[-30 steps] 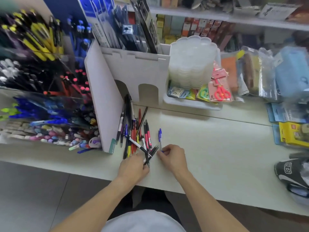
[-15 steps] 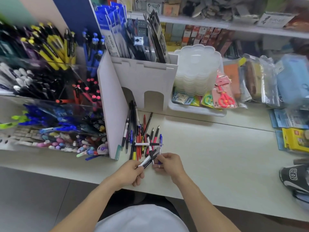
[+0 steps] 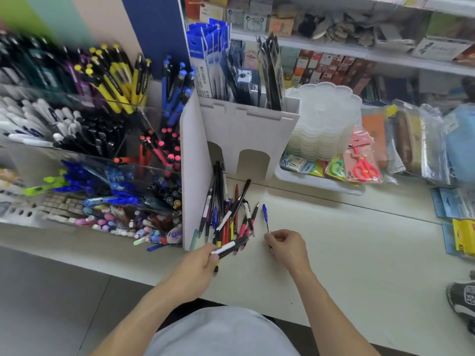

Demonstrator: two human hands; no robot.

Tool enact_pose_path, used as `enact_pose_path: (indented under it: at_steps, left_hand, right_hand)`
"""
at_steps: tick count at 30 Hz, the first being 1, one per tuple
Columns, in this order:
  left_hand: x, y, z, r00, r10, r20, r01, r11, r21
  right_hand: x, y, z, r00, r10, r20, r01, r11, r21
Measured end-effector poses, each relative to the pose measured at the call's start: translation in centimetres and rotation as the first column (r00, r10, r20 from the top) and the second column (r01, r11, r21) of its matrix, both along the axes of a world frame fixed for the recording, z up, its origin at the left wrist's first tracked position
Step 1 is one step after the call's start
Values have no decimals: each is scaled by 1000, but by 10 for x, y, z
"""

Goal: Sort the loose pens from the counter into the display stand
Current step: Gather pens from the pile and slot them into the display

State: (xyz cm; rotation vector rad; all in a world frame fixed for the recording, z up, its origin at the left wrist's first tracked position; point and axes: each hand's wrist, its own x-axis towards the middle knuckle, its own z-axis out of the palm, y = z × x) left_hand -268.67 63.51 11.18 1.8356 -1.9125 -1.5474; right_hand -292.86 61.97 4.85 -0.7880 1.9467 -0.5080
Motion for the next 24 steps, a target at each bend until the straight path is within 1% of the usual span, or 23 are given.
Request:
enact_pose_path:
  at_steps: [2, 4, 7, 9, 11, 12, 14, 16, 17, 21, 24]
  left_hand:
    - [-9, 3, 5, 997, 58, -50, -59, 998, -29]
    - [-17, 3, 3, 981, 168, -95, -174, 982, -68]
    - [-29, -5, -12, 954, 287, -90, -300, 936, -185]
    - [-39, -14, -24, 943, 331, -26, -326, 910, -257]
    - [-49, -24, -34, 931, 358, 66, -322, 895, -310]
    - [-53, -27, -38, 925, 354, 140, -288, 890, -352]
    - [-60, -32, -46, 893, 301, 334, -144, 896, -421]
    - [-67, -38, -50, 856, 219, 469, -18, 918, -395]
    - [-71, -43, -53, 854, 199, 481, -5, 927, -375]
    - [-78, -61, -61, 886, 229, 403, -100, 943, -318]
    - [-78, -66, -65, 899, 276, 341, -189, 945, -267]
  right_hand:
    - [-2, -1, -3, 1000, 11, -7, -11, 1000, 5]
    - [-3, -2, -6, 999, 38, -28, -38, 999, 4]
    - [-4, -4, -13, 994, 90, -57, -90, 996, 8]
    - [-4, -8, -14, 985, 128, -111, -132, 991, -27]
    - [-5, -12, -13, 968, 143, -206, -166, 981, -101]
    - [-4, -16, -11, 964, 137, -230, -172, 975, -141]
    - [0, -24, -11, 964, 134, -230, -180, 964, -194]
    - [8, -33, -11, 964, 159, -214, -203, 958, -201]
    - [11, -37, -10, 968, 165, -187, -202, 959, -199]
    - [23, -39, -7, 989, 147, -23, -149, 976, -161]
    - [27, -34, -11, 994, 101, 42, -94, 986, -135]
